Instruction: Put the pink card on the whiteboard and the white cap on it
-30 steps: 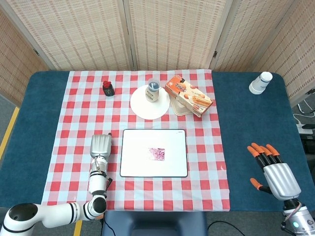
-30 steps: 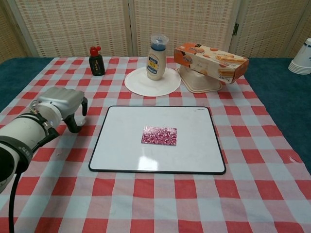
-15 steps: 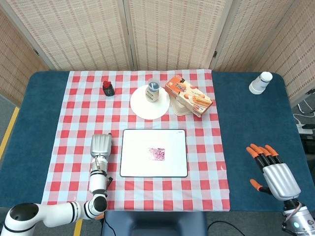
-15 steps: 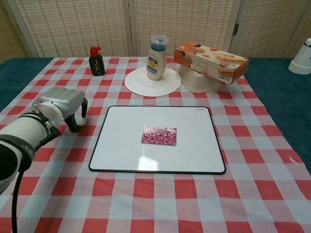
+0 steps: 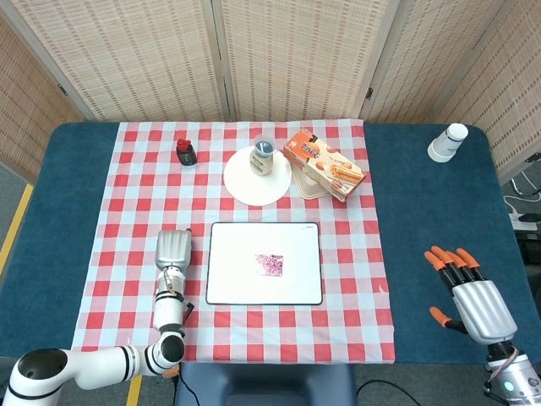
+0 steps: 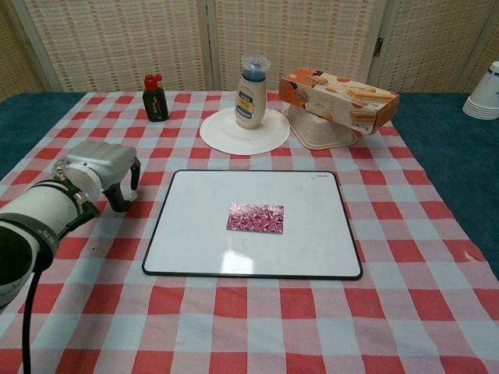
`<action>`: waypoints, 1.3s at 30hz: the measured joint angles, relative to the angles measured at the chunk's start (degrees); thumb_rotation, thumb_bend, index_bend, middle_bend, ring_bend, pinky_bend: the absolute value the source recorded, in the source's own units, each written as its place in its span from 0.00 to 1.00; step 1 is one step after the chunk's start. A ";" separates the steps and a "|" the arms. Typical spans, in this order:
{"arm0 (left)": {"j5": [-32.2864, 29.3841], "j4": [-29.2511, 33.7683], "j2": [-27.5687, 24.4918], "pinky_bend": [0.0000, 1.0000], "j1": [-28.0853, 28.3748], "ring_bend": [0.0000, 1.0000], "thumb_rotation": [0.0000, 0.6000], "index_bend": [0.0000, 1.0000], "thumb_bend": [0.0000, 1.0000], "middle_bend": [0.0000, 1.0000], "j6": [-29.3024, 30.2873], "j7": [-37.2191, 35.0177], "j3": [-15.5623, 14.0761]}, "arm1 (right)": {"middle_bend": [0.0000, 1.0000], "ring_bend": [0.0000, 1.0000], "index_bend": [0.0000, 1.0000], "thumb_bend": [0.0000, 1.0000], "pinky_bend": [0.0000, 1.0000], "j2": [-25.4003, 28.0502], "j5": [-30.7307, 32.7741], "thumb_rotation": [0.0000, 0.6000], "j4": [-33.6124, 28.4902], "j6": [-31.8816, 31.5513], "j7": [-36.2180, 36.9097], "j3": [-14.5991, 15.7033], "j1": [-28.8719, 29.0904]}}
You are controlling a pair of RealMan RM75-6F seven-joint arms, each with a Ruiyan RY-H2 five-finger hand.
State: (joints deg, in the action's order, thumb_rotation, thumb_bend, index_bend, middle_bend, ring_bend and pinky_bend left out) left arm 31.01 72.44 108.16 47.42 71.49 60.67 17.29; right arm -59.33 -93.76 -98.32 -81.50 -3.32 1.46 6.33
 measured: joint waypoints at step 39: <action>4.44 11.07 10.64 1.00 8.37 1.00 1.00 0.46 0.34 1.00 4.99 4.74 2.15 | 0.03 0.00 0.08 0.19 0.09 0.55 -4.09 1.00 -0.24 -2.30 1.84 1.56 -0.89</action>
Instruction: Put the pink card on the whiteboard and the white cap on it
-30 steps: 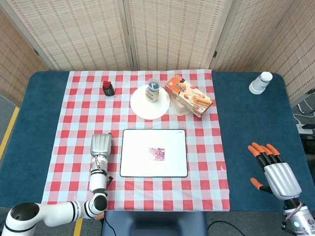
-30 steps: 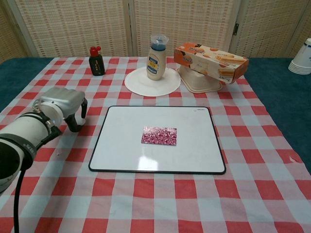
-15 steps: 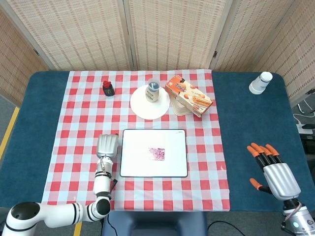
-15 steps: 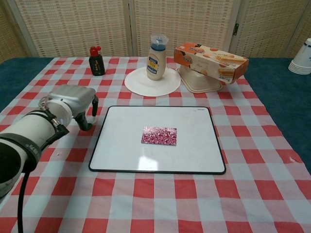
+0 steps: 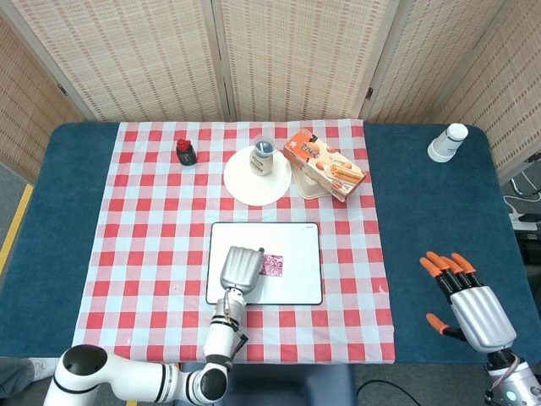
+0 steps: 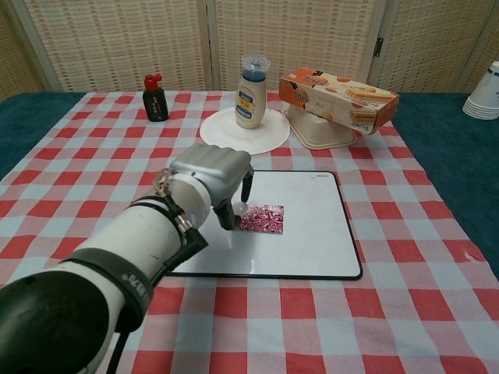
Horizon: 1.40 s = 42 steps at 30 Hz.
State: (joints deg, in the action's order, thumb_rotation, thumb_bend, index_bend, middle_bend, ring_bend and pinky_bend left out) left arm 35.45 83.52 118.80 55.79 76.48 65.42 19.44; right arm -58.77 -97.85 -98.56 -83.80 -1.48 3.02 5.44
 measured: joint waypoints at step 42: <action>1.19 -14.53 7.16 1.00 5.22 1.00 1.00 0.46 0.34 1.00 -5.55 0.62 3.76 | 0.03 0.00 0.08 0.19 0.09 0.94 2.18 1.00 -0.01 0.83 2.21 -0.82 0.40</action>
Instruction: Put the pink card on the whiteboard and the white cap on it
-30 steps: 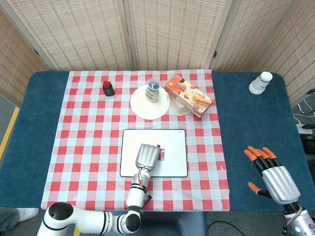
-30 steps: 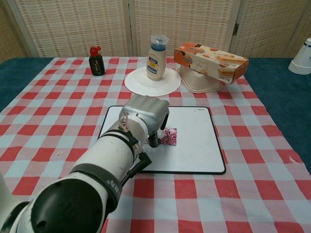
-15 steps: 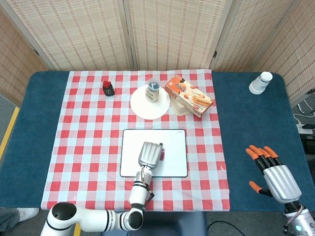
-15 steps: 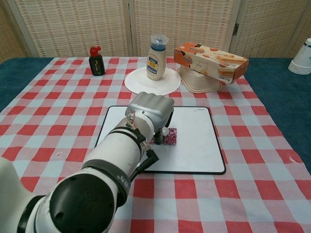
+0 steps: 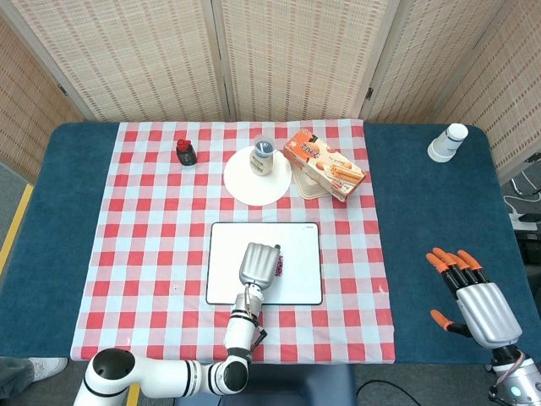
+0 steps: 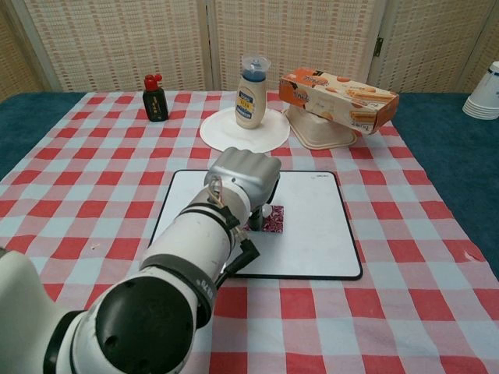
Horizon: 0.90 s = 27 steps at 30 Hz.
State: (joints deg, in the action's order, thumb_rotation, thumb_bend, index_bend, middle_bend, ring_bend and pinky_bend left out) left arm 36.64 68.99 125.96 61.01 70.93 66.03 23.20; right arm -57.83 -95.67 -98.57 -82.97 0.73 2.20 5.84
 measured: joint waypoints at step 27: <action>-0.68 10.08 -6.27 1.00 -1.34 1.00 1.00 0.39 0.26 1.00 2.99 2.86 0.40 | 0.03 0.00 0.08 0.19 0.09 0.14 0.36 1.00 0.10 0.25 0.54 -0.24 0.15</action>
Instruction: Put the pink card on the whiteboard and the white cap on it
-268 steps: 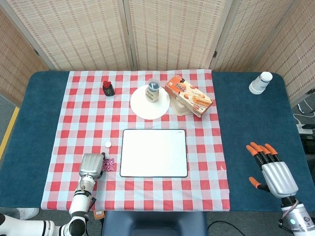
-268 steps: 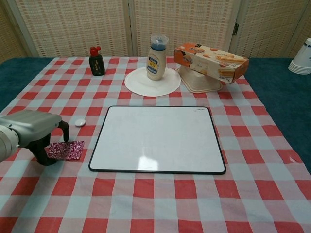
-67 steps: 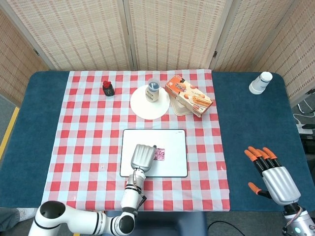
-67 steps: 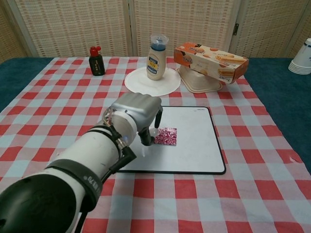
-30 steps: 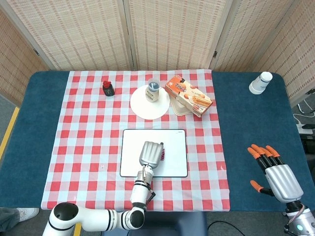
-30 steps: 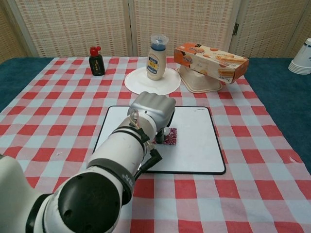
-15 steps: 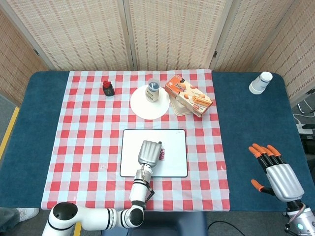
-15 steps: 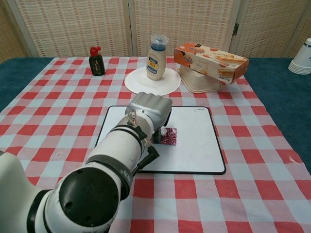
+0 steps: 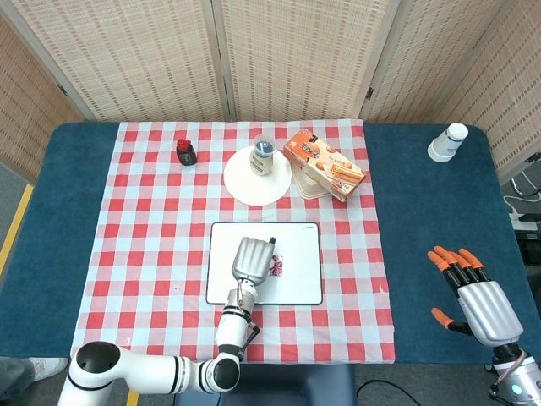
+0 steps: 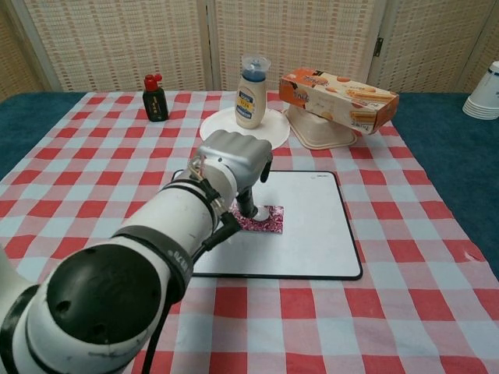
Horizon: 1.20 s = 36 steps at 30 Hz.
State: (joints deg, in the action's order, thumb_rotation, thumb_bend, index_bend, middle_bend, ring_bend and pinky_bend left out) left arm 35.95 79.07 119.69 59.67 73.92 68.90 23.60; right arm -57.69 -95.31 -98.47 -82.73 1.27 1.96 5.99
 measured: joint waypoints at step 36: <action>42.76 11.68 -41.30 0.00 -42.50 0.00 1.00 0.00 0.18 0.00 11.52 -56.02 -27.61 | 0.03 0.00 0.08 0.18 0.09 -2.61 2.73 1.00 0.13 2.55 -4.56 -1.10 1.25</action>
State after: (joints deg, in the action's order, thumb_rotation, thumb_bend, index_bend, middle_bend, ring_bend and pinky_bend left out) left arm 78.71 90.75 78.40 17.18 85.45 12.87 -4.02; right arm -60.30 -92.58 -98.34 -80.18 -3.29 0.86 7.24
